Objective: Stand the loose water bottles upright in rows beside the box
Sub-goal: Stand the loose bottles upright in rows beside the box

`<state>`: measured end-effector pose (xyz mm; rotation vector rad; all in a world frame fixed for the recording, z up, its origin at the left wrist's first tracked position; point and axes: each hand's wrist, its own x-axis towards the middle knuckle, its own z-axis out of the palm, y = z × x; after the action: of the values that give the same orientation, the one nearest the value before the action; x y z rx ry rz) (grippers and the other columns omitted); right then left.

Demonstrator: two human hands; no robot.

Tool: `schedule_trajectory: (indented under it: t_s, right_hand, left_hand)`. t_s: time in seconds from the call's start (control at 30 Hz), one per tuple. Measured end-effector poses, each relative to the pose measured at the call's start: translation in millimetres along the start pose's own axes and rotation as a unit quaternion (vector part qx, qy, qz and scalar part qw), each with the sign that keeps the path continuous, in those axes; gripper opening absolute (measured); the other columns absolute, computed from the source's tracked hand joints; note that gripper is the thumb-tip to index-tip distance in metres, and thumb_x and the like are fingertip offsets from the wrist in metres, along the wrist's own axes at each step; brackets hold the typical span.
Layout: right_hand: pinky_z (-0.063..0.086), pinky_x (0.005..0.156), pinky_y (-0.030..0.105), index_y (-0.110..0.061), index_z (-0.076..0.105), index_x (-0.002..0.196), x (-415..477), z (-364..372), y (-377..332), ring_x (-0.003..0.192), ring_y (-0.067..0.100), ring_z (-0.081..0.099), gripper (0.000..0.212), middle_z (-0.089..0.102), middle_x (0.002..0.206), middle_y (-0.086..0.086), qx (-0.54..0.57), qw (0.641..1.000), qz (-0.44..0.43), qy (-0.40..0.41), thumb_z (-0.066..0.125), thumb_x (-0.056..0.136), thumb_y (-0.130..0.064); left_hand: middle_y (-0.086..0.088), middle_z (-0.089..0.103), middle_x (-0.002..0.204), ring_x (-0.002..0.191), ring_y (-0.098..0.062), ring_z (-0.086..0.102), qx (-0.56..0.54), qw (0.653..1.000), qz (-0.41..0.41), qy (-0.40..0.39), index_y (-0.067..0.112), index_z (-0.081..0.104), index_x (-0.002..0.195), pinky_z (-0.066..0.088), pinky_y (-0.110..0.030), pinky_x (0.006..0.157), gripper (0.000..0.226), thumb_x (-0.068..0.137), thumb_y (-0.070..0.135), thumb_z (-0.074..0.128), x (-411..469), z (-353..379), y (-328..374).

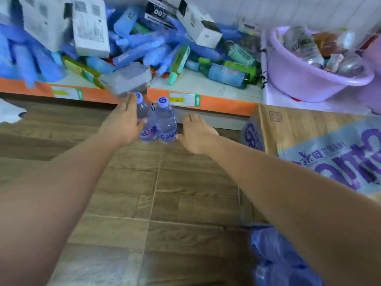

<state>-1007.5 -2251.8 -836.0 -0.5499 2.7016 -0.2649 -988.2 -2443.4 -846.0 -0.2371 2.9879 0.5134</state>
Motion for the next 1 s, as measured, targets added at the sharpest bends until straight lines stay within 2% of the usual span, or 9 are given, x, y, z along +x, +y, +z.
schedule_trajectory:
  t_s: [0.1,0.2,0.27,0.33,0.5,0.6,0.7,0.9,1.0]
  right_hand:
    - [0.032,0.11,0.04,-0.006,0.02,0.148,38.9,3.6,-21.7,0.141,0.03,0.026,0.059,0.023,0.154,0.011,-0.007,0.999,-0.03,0.044,0.047,0.096,-0.017]
    - [0.034,0.109,0.043,-0.011,0.011,0.151,66.3,4.5,-32.0,0.139,0.035,0.03,0.069,0.016,0.157,0.009,0.006,0.996,-0.027,0.083,0.049,0.093,-0.01]
    - [0.041,0.103,0.045,-0.013,0.022,0.148,78.7,5.0,-34.6,0.129,0.037,0.039,0.063,0.028,0.148,0.012,-0.002,0.994,-0.035,0.099,0.051,0.091,-0.011]
    - [0.044,0.097,0.044,-0.012,0.035,0.139,82.8,4.5,-33.3,0.121,0.038,0.046,0.051,0.04,0.136,0.015,-0.021,0.993,-0.046,0.102,0.053,0.091,-0.015]
    - [0.041,0.087,0.038,-0.006,0.039,0.131,67.0,5.0,-29.5,0.115,0.035,0.049,0.042,0.045,0.129,0.016,-0.033,0.991,-0.052,0.122,0.054,0.092,-0.013]
    - [0.043,0.076,0.036,-0.003,0.043,0.123,40.2,6.4,-20.3,0.104,0.035,0.053,0.036,0.043,0.126,0.015,0.0,0.992,-0.064,0.111,0.054,0.088,-0.006]
    - [0.045,0.074,0.037,-0.002,0.048,0.112,7.0,9.2,-9.3,0.096,0.037,0.055,0.028,0.046,0.121,0.015,0.05,0.991,-0.068,0.105,0.053,0.085,-0.005]
    - [0.035,0.069,0.028,-0.008,0.049,0.096,-78.9,4.9,3.3,0.094,0.032,0.056,0.02,0.055,0.108,0.014,0.07,0.994,-0.068,0.057,0.061,0.082,-0.015]
    - [0.034,0.066,0.028,-0.012,0.042,0.085,-136.6,4.7,6.9,0.084,0.028,0.05,0.021,0.048,0.095,0.01,0.068,0.993,-0.093,0.028,0.062,0.08,-0.016]
  left_hand:
    - [-0.015,0.006,0.158,0.145,-0.031,0.017,-0.021,1.0,0.004,0.013,0.005,0.005,0.149,0.023,-0.041,0.115,0.073,0.095,0.026,0.048,26.4,0.9,-16.7]
    - [-0.018,0.034,0.147,0.131,-0.037,0.039,0.001,0.999,0.027,0.036,0.012,0.027,0.145,0.039,-0.046,0.101,0.059,0.093,0.025,0.05,45.5,3.7,-23.0]
    - [-0.022,0.051,0.129,0.117,-0.04,0.049,0.002,0.997,0.024,0.076,0.011,0.044,0.132,0.044,-0.046,0.092,0.046,0.09,0.025,0.054,51.9,3.8,-22.8]
    - [-0.023,0.056,0.121,0.111,-0.041,0.053,-0.005,0.995,0.024,0.101,0.009,0.051,0.123,0.044,-0.044,0.087,0.039,0.088,0.025,0.057,52.3,6.0,-18.1]
    - [-0.02,0.054,0.123,0.111,-0.039,0.053,0.021,0.994,0.046,0.094,0.007,0.051,0.122,0.044,-0.043,0.087,0.039,0.087,0.023,0.059,42.3,3.3,-8.3]
    - [-0.021,0.047,0.121,0.112,-0.038,0.049,0.102,0.99,0.067,0.076,0.0,0.047,0.12,0.044,-0.046,0.085,0.037,0.087,0.011,0.058,24.6,8.4,2.5]
    - [-0.022,0.044,0.118,0.11,-0.038,0.046,0.173,0.98,0.081,0.057,-0.003,0.047,0.115,0.045,-0.045,0.083,0.036,0.082,0.002,0.061,-5.8,16.9,10.3]
    - [-0.021,0.045,0.118,0.109,-0.039,0.048,0.195,0.979,0.049,0.031,-0.001,0.048,0.121,0.044,-0.046,0.091,0.039,0.083,0.001,0.055,-94.6,4.8,34.4]
    - [-0.018,0.045,0.118,0.107,-0.038,0.051,0.221,0.975,0.012,-0.008,0.002,0.048,0.119,0.047,-0.045,0.09,0.037,0.083,0.003,0.054,-163.9,-4.4,56.8]
